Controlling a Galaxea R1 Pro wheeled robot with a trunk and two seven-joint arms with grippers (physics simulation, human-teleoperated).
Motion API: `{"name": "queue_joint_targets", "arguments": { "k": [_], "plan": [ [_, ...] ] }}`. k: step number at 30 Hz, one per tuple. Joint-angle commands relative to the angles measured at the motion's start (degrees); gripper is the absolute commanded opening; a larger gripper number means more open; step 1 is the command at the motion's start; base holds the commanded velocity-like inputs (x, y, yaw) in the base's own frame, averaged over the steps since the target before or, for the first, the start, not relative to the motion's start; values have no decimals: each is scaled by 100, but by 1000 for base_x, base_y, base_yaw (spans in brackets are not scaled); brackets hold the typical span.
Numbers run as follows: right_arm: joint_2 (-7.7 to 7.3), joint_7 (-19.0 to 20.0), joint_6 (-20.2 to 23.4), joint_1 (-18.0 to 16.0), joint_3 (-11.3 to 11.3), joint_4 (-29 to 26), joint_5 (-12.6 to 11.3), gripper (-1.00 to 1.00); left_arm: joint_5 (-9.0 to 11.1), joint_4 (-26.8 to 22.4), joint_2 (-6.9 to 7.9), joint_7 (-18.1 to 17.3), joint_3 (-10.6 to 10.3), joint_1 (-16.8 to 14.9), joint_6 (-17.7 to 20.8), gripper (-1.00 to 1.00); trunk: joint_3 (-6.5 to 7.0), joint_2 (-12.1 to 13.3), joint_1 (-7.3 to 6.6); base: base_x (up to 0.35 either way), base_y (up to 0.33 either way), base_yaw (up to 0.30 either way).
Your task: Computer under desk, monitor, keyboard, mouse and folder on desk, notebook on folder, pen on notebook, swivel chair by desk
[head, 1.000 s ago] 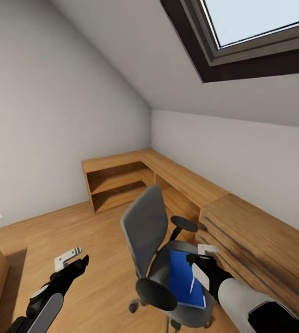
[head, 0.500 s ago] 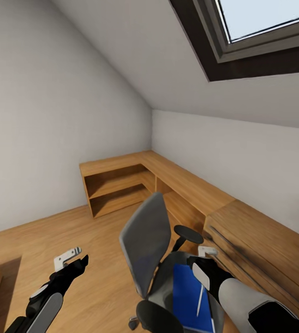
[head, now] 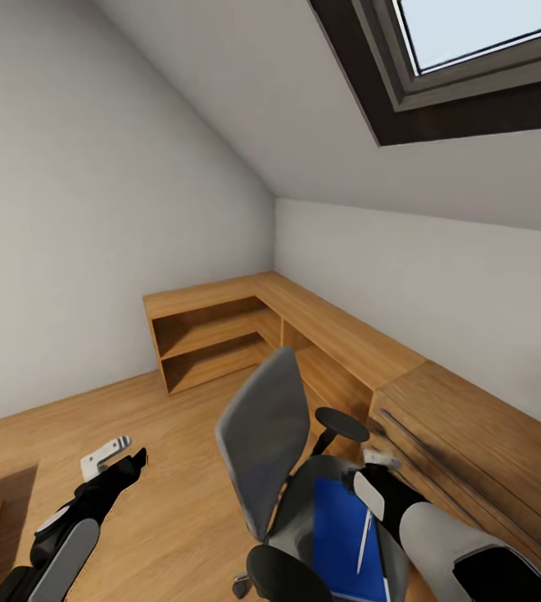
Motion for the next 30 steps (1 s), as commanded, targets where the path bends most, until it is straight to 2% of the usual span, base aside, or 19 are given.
{"name": "queue_joint_targets", "arguments": {
  "k": [1,4,11,20,30],
  "plan": [
    [-20,-33,101,-4,42,-16,-39,100,38,-10,6,47,-1,-6,9,100,-29,-51,25,0,0,0],
    [-119,112,307,-4,20,-32,-40,100,38,-12,5,47,24,-6,10,100,-83,-171,91,0,0,0],
    [-200,487,616,-4,5,-39,-37,100,38,-7,-9,47,28,-6,14,100,-208,-452,244,0,0,0],
    [-226,563,837,-4,-191,-40,-103,100,38,-21,-12,47,27,-6,18,100,-370,-813,442,0,0,0],
    [-280,587,1200,-4,-243,-40,-269,100,38,-92,-13,55,27,-6,25,100,-549,-1214,662,0,0,0]
  ]
}}
